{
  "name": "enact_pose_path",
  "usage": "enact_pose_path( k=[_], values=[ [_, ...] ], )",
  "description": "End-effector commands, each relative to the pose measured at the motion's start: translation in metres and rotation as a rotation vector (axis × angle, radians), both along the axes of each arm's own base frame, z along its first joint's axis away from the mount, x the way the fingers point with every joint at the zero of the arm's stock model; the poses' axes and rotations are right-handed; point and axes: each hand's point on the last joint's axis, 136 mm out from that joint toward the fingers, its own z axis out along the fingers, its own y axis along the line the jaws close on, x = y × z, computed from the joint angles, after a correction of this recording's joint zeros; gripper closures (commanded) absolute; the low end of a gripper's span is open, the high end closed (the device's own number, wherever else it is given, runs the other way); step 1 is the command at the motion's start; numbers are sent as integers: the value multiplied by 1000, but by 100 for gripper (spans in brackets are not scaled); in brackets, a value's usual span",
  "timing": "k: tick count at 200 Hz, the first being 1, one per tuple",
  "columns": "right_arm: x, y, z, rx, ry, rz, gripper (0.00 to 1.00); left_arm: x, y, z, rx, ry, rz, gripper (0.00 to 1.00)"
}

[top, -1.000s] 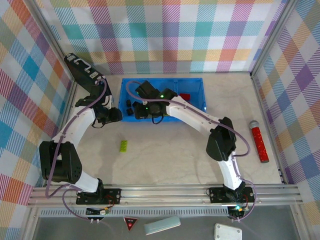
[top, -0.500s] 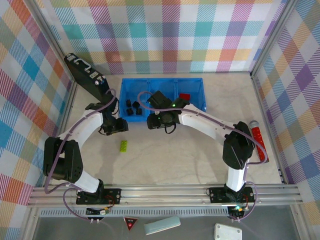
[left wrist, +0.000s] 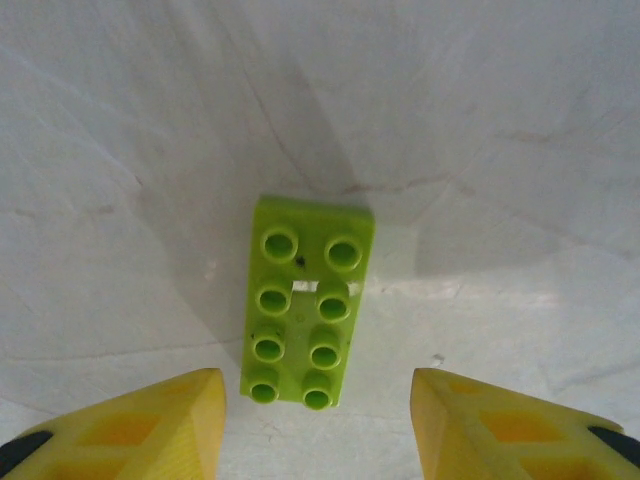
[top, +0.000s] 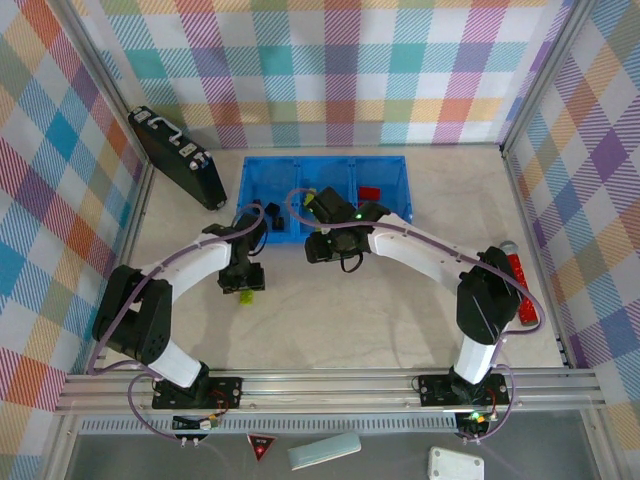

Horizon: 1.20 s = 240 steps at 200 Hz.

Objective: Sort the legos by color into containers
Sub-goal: Pick up the lego from the middle-left of the table.

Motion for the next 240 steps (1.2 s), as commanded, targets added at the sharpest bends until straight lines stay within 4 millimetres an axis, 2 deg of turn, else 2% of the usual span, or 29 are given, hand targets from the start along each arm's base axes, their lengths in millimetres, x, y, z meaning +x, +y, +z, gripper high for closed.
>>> enact_pose_path(
  k=[1,60,195,240],
  values=[
    [-1,-6,10,18,-24,19,48,-13,7,-11,41,34,35,49],
    [-5,-9,6,34,-10,13,49,-19,5,-20,31,56,32,51],
    [-7,-9,-3,31,19,-8,49,-18,2,-37,26,79,14,55],
    [-7,-8,-8,27,34,-14,50,-16,1,-36,20,69,11,57]
  ],
)
